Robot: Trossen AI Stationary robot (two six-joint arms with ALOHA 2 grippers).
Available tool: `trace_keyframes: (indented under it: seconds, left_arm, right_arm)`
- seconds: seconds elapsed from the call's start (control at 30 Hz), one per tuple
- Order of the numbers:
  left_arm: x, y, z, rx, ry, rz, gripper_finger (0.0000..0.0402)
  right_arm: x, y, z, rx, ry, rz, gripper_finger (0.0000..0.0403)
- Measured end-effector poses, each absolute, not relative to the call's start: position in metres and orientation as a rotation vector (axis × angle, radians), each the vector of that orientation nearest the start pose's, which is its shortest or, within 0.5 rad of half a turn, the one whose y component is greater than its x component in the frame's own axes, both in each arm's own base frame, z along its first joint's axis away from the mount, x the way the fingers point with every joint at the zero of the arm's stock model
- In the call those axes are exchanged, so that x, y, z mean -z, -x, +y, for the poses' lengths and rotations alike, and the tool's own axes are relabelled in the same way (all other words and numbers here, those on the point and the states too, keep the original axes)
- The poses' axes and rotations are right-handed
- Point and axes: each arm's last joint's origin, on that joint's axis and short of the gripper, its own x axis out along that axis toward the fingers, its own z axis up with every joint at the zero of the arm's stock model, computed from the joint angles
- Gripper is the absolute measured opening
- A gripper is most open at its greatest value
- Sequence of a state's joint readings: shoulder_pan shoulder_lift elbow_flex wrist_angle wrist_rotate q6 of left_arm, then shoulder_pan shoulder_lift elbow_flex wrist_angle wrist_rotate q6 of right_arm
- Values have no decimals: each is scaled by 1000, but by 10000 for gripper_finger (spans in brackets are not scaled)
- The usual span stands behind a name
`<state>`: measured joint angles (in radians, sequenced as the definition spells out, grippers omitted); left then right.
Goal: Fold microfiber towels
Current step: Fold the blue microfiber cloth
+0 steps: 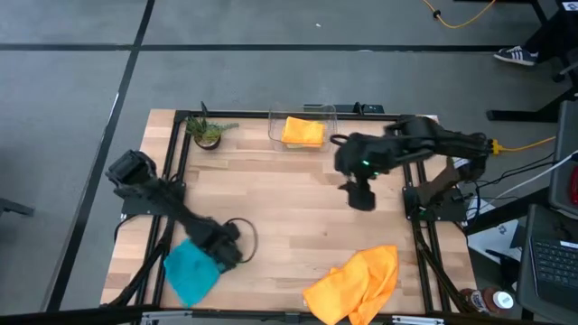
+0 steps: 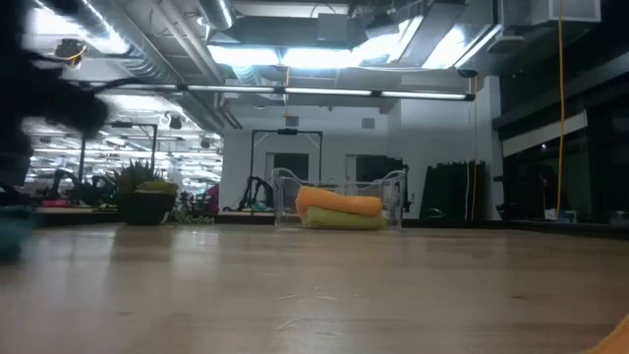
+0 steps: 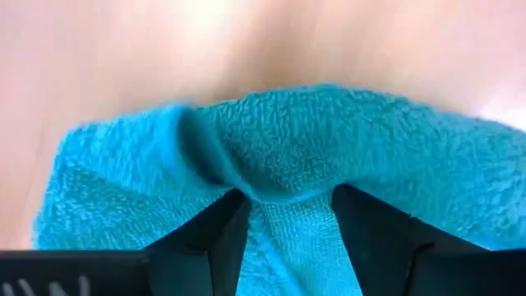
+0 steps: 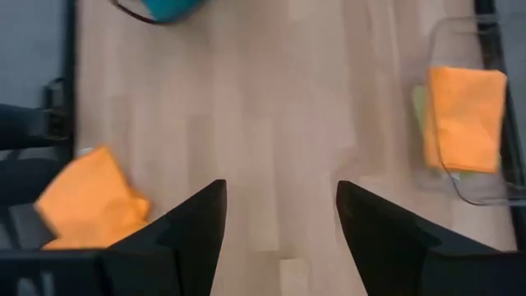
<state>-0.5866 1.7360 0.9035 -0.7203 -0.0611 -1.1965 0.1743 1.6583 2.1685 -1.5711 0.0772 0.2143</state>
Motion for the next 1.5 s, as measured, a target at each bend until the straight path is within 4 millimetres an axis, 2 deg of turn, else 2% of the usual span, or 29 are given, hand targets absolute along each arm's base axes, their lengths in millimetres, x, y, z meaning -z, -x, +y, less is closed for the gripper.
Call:
trace_keyframes:
  seconds: [0.1,0.17,0.27,0.37,0.43,0.5,0.57,0.63,0.7,0.77,0.83,0.93,1.07,1.5]
  left_arm:
    - [-127,-273,-132,-502,387,1146,182]
    - [-131,-292,-114,-529,313,1035,182]
    - [-157,-328,-99,-456,293,875,182]
    - [-172,-342,-81,-411,291,912,182]
    - [-171,-340,-76,-411,272,988,182]
    - [-186,-341,-80,-372,295,999,182]
    - [-196,-331,-84,-381,279,1080,182]
    - [-191,-318,-87,-439,249,1201,182]
    - [-192,-310,-95,-485,267,1250,182]
    - [-192,-306,-105,-496,314,1228,182]
    - [-182,-302,-114,-500,332,1223,182]
    - [-172,-303,-123,-477,335,1190,182]
    - [-156,-302,-126,-502,257,1204,182]
    - [-151,-305,-128,-430,168,1226,183]
  right_arm:
    - [-462,-258,56,-8,-66,1027,233]
    - [-465,-252,61,-20,-70,1014,233]
    - [-467,-246,69,-34,-84,1006,233]
    - [-467,-243,77,-52,-90,1008,233]
    - [-467,-242,83,-71,-78,1011,233]
    - [-466,-242,87,-79,-57,1011,233]
    - [-466,-242,91,-66,-29,1003,233]
    - [-466,-241,92,-31,2,987,233]
    - [-467,-240,92,31,32,963,233]
    - [-467,-241,91,130,47,930,233]
    - [-465,-245,90,218,58,903,233]
    - [-461,-253,89,243,101,916,233]
    - [-455,-263,84,261,123,941,233]
    - [-438,-291,62,297,55,1034,233]
